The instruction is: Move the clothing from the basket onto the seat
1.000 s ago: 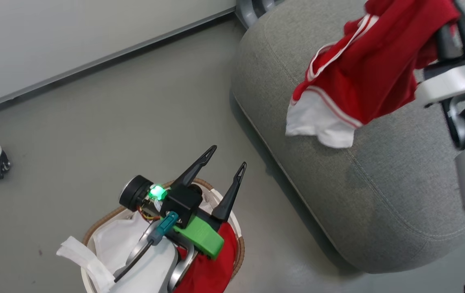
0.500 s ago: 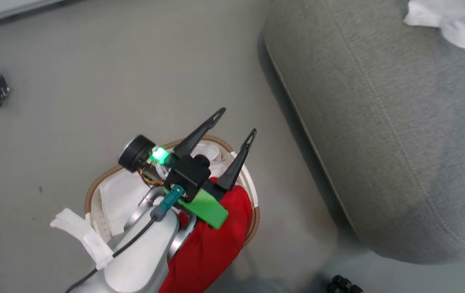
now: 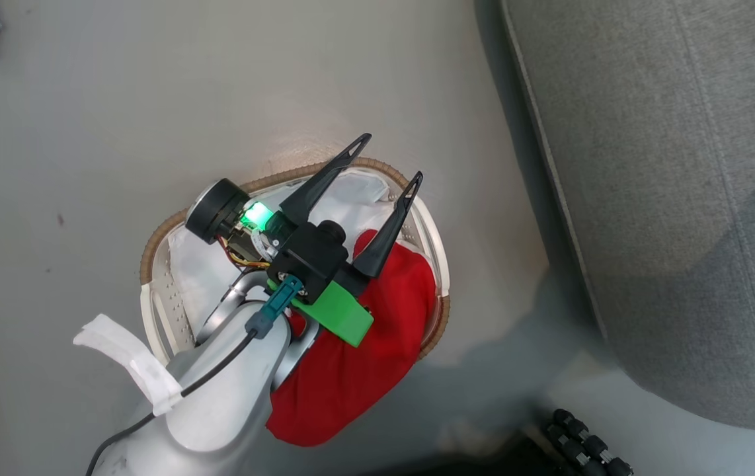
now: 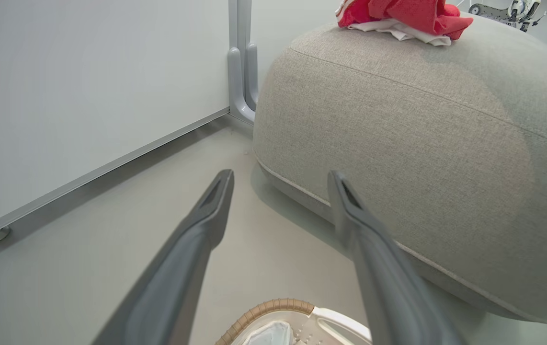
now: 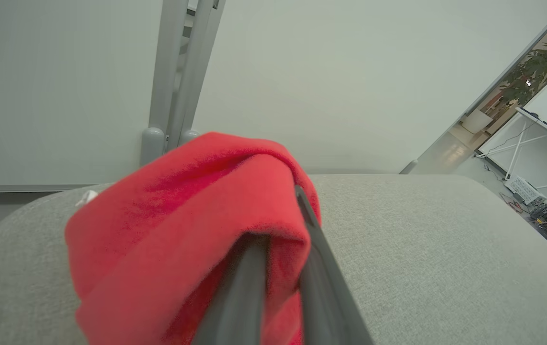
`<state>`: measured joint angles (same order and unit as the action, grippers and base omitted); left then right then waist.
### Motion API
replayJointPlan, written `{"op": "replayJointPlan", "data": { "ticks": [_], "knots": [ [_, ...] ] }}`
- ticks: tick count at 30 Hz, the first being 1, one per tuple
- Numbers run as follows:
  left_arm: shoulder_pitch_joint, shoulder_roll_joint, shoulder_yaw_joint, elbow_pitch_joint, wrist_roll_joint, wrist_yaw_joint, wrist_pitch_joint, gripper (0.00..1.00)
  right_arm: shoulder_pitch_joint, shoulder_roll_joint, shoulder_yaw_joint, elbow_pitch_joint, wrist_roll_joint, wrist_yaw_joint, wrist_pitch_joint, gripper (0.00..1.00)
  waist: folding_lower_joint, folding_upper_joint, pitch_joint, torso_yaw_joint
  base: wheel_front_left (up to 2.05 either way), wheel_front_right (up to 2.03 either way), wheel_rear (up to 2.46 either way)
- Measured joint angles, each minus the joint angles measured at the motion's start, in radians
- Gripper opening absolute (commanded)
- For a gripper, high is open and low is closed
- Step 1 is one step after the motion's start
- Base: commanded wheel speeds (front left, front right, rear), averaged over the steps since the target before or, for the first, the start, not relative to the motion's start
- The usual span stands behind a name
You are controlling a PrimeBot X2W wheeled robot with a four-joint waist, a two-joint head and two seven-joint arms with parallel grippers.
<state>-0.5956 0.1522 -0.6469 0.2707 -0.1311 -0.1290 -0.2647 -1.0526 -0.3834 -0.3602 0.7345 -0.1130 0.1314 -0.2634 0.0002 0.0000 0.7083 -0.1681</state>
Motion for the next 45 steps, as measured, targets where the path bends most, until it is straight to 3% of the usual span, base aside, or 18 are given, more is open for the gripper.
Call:
{"op": "replayJointPlan", "data": {
  "ticks": [2, 3, 4, 6, 15, 25, 32, 39, 45],
  "knots": [
    [0.0, -0.001, 0.0, 0.003, 0.0, 0.0, 0.0, 1.0, 0.012, 0.002, -0.011, 0.014, -0.003, 0.0, 0.0, 0.0, 0.0, 0.0, 0.014, 0.007, 0.0, 0.0, 0.0],
    [0.0, -0.001, 0.0, 0.005, 0.0, 0.0, 0.0, 1.0, 0.019, 0.006, -0.016, 0.016, -0.005, 0.0, 0.0, 0.13, 0.0, 0.0001, 0.02, 0.01, 0.0, 0.0, 0.0],
    [0.0, -0.002, -0.001, 0.008, 0.0, 0.0, 0.0, 1.0, 0.023, 0.012, -0.022, 0.02, -0.008, 0.0, 0.0, 0.35, 0.0, 0.0, 0.025, 0.013, 0.0, 0.0, 0.0],
    [0.0, -0.003, 0.0, 0.012, 0.0, 0.0, 0.0, 1.0, 0.033, 0.02, -0.025, 0.021, -0.011, 0.0, 0.0, 1.0, 0.0, 0.0, 0.028, 0.016, 0.0, 0.0, 0.0],
    [0.019, -0.015, 0.014, 0.022, -0.011, 0.0, 0.0, 1.0, 0.136, 0.04, -0.04, -0.046, -0.017, 0.0, 0.0, 1.0, -0.0001, 0.0, -0.015, 0.004, 0.0, 0.0, 0.0],
    [0.081, -0.042, 0.052, 0.018, -0.052, 0.0, 0.0, 1.0, 0.374, 0.086, -0.002, -0.165, -0.015, 0.0, 0.0, 1.0, -0.0001, 0.0, -0.126, 0.001, 0.0, 0.0, 0.0],
    [0.148, -0.051, 0.105, 0.013, -0.064, 0.0, 0.0, 1.0, 0.409, 0.083, 0.035, -0.186, -0.001, 0.0, 0.0, 1.0, -0.0003, 0.0, -0.223, 0.008, 0.0, 0.0, 0.0],
    [0.223, -0.074, 0.212, 0.003, -0.092, 0.002, 0.0, 1.0, 0.402, 0.094, 0.1, -0.189, 0.007, 0.0, 0.0, 1.0, -0.0002, 0.0, -0.342, 0.03, 0.0, 0.0, 0.0],
    [0.319, -0.086, 0.34, -0.009, -0.104, 0.021, 0.0, 1.0, 0.418, 0.166, 0.171, -0.172, 0.03, 0.0, 0.0, 1.0, -0.0003, 0.0, -0.447, 0.063, 0.0, 0.0, 0.0]
  ]
}}
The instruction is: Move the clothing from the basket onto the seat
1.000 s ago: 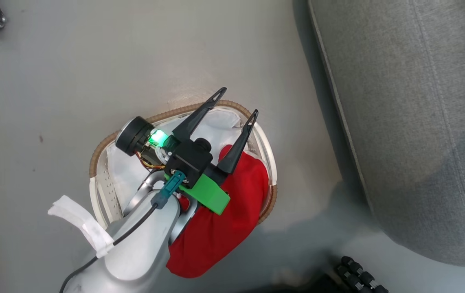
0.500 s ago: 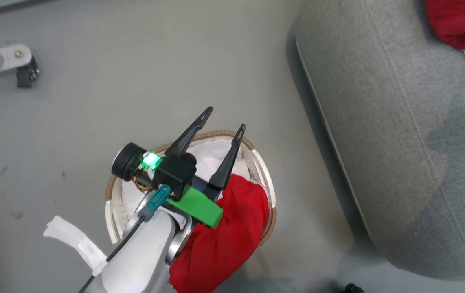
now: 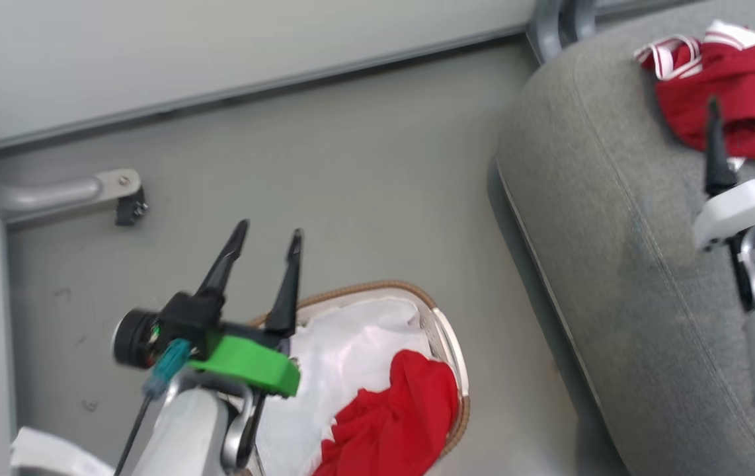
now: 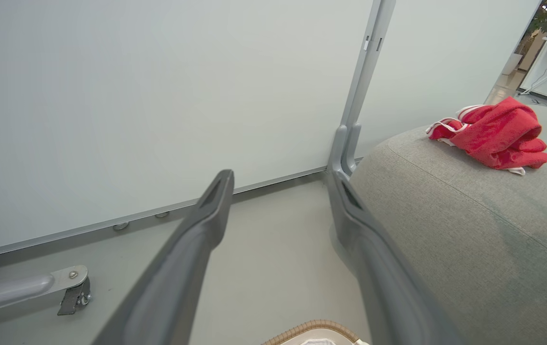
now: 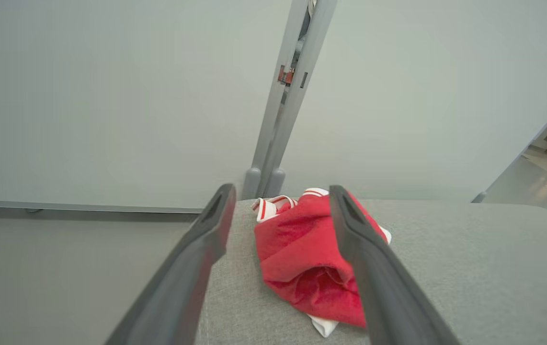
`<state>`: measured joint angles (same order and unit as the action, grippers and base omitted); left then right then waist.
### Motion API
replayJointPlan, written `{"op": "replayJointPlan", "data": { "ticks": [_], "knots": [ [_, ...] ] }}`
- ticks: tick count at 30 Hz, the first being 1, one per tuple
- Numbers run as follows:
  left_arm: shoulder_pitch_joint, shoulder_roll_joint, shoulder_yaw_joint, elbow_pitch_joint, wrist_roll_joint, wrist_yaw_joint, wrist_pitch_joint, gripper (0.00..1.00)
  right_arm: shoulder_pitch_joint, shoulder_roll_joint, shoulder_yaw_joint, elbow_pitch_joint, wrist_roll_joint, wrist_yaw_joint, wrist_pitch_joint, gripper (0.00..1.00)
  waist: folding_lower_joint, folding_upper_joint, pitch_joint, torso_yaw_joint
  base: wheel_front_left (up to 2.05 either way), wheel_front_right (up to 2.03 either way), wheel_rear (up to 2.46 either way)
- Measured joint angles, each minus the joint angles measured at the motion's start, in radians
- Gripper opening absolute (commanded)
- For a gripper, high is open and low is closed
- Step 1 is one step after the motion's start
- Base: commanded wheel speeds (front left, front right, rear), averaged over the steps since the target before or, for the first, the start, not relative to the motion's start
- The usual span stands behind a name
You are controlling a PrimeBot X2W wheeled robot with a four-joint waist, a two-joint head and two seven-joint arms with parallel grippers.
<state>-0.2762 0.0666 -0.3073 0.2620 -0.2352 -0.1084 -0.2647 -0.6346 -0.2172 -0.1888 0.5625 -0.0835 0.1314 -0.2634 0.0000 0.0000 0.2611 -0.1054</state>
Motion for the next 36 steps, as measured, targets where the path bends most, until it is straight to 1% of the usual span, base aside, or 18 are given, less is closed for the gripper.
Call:
{"op": "replayJointPlan", "data": {
  "ticks": [7, 10, 14, 16, 20, 23, 28, 36],
  "knots": [
    [0.116, -0.011, 0.123, 0.014, -0.007, 0.022, 0.0, 1.0, 0.072, 0.103, 0.051, 0.007, 0.021, 0.0, 0.0, 1.0, 0.0, 0.0, -0.105, 0.04, 0.0, 0.0, 0.0],
    [0.162, -0.014, 0.158, 0.021, -0.008, 0.027, 0.0, 1.0, 0.129, 0.137, 0.057, -0.019, 0.035, 0.0, 0.0, 1.0, 0.0, 0.0, -0.146, 0.057, 0.0, 0.0, 0.0],
    [0.221, -0.015, 0.189, 0.025, -0.011, 0.03, 0.0, 1.0, 0.224, 0.165, 0.088, -0.049, 0.054, 0.0, 0.0, 1.0, -0.0001, 0.0, -0.198, 0.08, 0.0, 0.0, 0.0],
    [0.242, -0.016, 0.197, 0.022, -0.022, 0.034, 0.0, 1.0, 0.263, 0.167, 0.1, -0.067, 0.06, 0.0, 0.0, 1.0, 0.0, 0.0, -0.219, 0.09, 0.0, 0.0, 0.0],
    [0.28, -0.016, 0.204, 0.009, -0.04, 0.043, 0.0, 1.0, 0.347, 0.168, 0.16, -0.101, 0.146, 0.0, 0.0, 1.0, 0.0, 0.0, -0.253, 0.11, 0.0, 0.0, 0.0],
    [0.306, -0.016, 0.207, 0.002, -0.046, 0.046, 0.0, 1.0, 0.406, 0.17, 0.175, -0.124, 0.18, 0.0, 0.0, 1.0, 0.0, 0.0, -0.274, 0.121, 0.0, 0.0, 0.0],
    [0.338, -0.016, 0.213, -0.014, -0.049, 0.047, 0.0, 1.0, 0.465, 0.171, 0.221, -0.158, 0.189, 0.0, 0.0, 1.0, 0.0, 0.0, -0.298, 0.126, 0.0, 0.0, 0.0],
    [0.356, -0.016, 0.208, -0.021, -0.052, 0.052, 0.0, 1.0, 0.515, 0.169, 0.225, -0.2, 0.203, 0.0, 0.0, 1.0, 0.0, 0.0, -0.312, 0.118, 0.0, 0.0, 0.0]
  ]
}}
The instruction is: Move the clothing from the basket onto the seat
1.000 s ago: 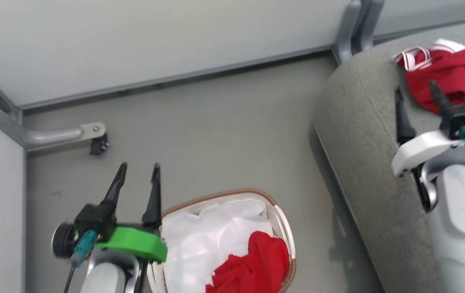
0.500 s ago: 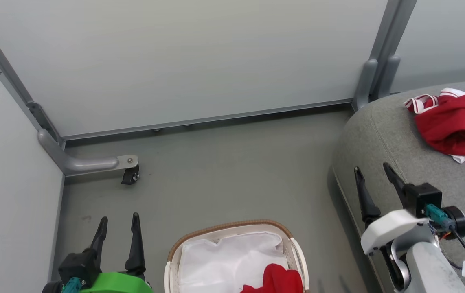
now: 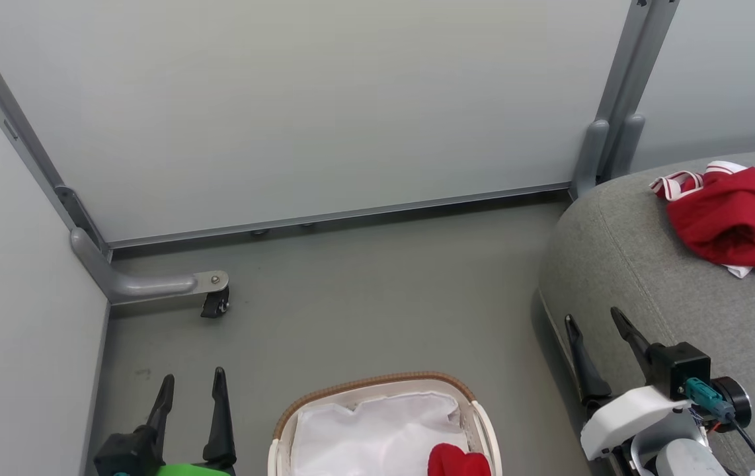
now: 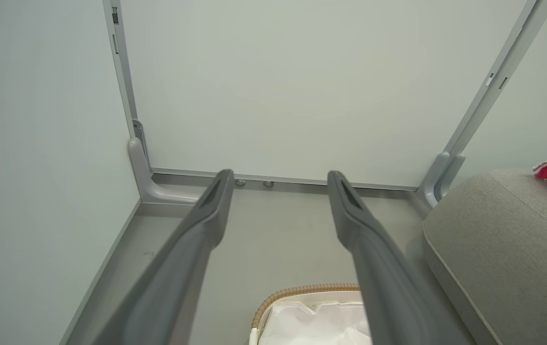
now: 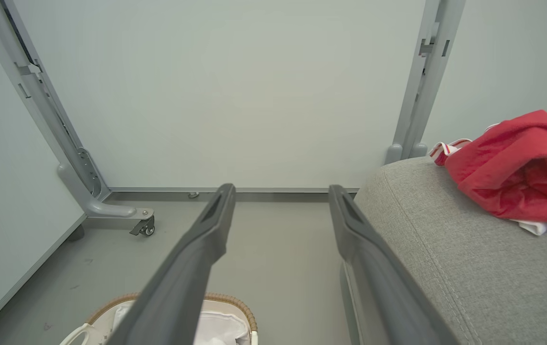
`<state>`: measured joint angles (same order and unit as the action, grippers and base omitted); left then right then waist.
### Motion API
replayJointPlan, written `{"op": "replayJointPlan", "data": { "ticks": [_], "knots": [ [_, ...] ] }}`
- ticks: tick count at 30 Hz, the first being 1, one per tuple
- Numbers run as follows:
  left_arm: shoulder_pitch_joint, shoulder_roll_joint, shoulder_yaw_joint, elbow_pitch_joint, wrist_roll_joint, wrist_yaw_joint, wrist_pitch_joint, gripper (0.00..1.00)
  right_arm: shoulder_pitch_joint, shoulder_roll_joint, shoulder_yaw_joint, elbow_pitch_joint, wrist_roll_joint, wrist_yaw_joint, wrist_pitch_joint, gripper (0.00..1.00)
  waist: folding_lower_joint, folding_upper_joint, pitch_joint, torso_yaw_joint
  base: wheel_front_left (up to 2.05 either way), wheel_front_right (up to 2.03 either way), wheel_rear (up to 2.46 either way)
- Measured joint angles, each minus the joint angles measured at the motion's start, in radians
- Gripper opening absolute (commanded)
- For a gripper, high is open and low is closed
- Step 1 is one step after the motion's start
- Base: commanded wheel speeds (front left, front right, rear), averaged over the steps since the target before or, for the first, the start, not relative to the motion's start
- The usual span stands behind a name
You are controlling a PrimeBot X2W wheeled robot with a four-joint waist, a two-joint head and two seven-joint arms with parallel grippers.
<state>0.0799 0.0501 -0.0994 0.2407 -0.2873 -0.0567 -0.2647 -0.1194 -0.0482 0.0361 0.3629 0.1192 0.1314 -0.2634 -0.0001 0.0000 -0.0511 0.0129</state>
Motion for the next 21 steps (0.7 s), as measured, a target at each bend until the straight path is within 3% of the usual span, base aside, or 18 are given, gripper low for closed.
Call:
{"op": "replayJointPlan", "data": {
  "ticks": [21],
  "knots": [
    [0.003, 0.0, 0.0, 0.005, 0.007, -0.001, 0.0, 1.0, 0.008, 0.0, -0.017, -0.002, 0.005, 0.0, 0.0, 1.0, 0.0, 0.0, 0.006, -0.001, 0.0, 0.0, 0.0]
  ]
}}
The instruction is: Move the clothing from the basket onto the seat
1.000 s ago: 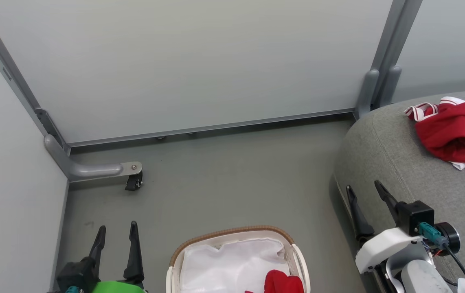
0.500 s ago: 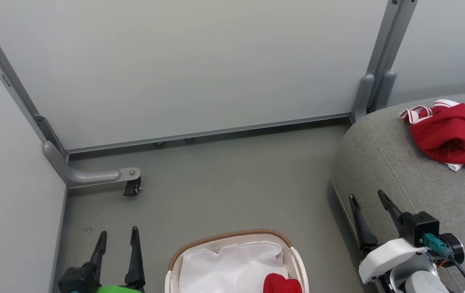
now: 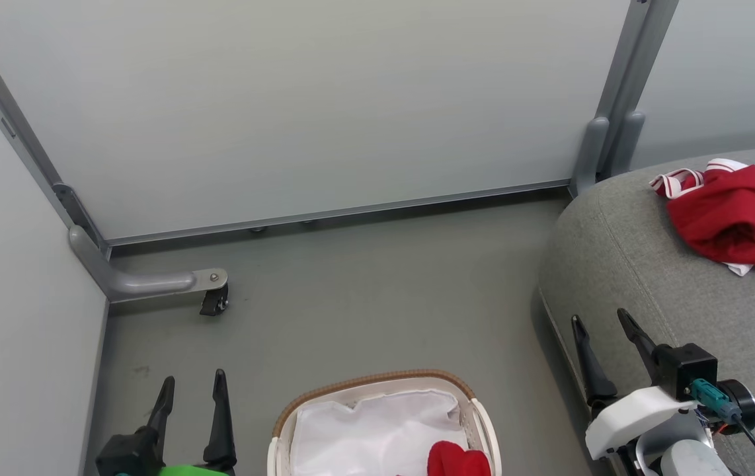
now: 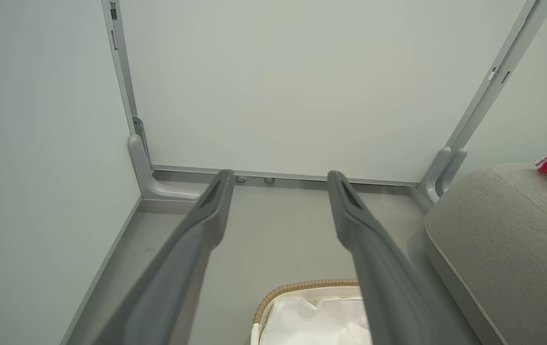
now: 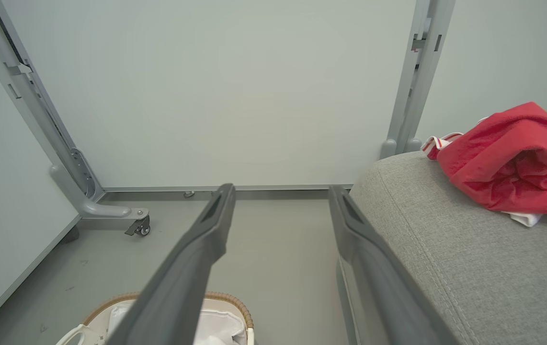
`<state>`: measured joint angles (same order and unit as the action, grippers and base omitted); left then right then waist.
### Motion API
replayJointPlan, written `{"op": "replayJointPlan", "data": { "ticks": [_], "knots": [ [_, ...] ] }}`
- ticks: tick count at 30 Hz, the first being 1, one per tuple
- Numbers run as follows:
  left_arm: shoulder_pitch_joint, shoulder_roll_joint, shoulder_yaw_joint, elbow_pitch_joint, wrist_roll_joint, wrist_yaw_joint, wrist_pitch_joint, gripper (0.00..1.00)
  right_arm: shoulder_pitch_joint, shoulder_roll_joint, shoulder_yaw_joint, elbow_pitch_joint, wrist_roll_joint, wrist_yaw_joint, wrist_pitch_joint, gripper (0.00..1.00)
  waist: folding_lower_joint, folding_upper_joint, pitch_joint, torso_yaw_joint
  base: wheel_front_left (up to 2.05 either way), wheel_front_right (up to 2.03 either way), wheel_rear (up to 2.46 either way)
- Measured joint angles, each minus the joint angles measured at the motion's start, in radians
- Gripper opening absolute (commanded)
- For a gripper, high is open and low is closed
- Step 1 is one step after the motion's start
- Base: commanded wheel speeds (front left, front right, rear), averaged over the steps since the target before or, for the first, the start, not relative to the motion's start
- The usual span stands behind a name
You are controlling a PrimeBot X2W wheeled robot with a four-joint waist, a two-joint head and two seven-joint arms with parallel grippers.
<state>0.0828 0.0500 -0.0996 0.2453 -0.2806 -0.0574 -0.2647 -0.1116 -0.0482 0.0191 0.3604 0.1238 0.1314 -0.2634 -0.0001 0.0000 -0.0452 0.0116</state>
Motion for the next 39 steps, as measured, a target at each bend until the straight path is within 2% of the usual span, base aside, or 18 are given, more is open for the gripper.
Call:
{"op": "replayJointPlan", "data": {
  "ticks": [9, 16, 26, 32, 39],
  "knots": [
    [-0.007, 0.0, -0.031, 0.008, 0.012, -0.008, 0.0, 1.0, 0.0, 0.0, -0.019, -0.006, -0.003, 0.0, 0.0, 1.0, 0.0, 0.0, 0.019, -0.005, 0.0, 0.0, 0.0],
    [-0.09, 0.0, -0.134, 0.056, 0.037, -0.027, 0.0, 1.0, -0.011, 0.0, -0.04, -0.017, -0.023, 0.0, 0.0, 1.0, 0.0, 0.0, 0.06, -0.011, 0.0, 0.0, 0.0],
    [-0.354, -0.002, -0.383, 0.34, 0.048, -0.049, 0.0, 1.0, -0.136, 0.0, -0.056, -0.07, -0.037, 0.0, 0.0, 1.0, 0.0001, 0.0, 0.207, -0.038, 0.0, 0.0, 0.0],
    [-0.523, -0.003, -0.524, 0.537, 0.031, -0.057, 0.0, 1.0, -0.22, -0.001, -0.043, -0.12, -0.012, 0.0, 0.0, 1.0, 0.0001, 0.0, 0.335, -0.071, 0.0, 0.0, 0.0],
    [-0.659, -0.004, -0.681, 0.678, -0.012, -0.065, 0.032, 1.0, -0.304, -0.001, -0.02, -0.187, 0.017, 0.0, 0.0, 1.0, 0.0001, 0.0, 0.495, -0.12, 0.0, 0.0, 0.0]
  ]
}}
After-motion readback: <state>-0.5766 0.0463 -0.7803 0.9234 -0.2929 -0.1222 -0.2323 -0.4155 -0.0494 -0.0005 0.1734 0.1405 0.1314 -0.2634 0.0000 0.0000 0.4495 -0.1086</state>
